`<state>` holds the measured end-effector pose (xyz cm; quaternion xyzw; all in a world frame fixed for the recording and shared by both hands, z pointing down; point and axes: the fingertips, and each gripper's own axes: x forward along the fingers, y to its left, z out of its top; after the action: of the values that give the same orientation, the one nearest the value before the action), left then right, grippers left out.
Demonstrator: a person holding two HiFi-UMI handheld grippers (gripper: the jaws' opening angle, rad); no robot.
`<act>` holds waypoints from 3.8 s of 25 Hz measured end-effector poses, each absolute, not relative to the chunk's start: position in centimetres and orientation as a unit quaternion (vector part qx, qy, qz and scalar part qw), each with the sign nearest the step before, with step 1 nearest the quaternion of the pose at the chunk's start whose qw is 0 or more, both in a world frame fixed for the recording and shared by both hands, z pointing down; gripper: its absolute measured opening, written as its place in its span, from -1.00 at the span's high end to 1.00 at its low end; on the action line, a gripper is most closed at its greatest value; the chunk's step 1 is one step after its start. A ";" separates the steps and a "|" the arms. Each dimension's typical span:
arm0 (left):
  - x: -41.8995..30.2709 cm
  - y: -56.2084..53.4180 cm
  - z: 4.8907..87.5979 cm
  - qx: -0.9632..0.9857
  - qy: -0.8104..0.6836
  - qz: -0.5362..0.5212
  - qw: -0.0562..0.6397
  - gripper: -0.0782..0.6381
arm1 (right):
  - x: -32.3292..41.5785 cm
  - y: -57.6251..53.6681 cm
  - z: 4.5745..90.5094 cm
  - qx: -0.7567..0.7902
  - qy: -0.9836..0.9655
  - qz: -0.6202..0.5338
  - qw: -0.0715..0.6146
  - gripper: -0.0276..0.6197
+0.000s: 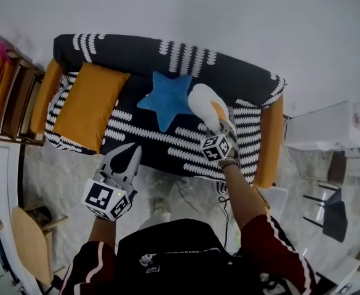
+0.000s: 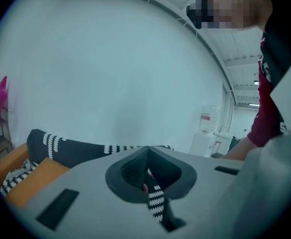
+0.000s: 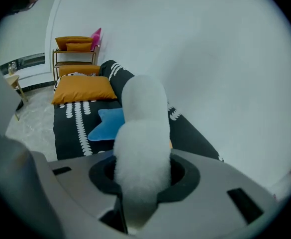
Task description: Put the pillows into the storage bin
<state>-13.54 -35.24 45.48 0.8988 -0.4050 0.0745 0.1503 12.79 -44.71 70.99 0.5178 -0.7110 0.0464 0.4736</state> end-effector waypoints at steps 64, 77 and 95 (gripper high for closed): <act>32.6 0.0 37.6 0.996 0.020 0.073 0.053 0.78 | 47.9 14.2 54.5 0.841 -0.450 0.191 0.232 0.48; 43.9 8.3 45.1 0.983 0.092 0.150 0.050 0.78 | 54.4 28.8 69.9 0.838 -0.372 0.325 0.233 0.48; 51.7 14.5 58.1 0.953 0.136 0.260 0.074 0.78 | 58.2 40.6 89.9 0.803 -0.289 0.448 0.267 0.44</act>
<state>51.74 14.47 58.06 0.9532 0.1355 0.2598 0.0743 58.17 40.59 89.95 0.8031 -0.2890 0.4475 0.2670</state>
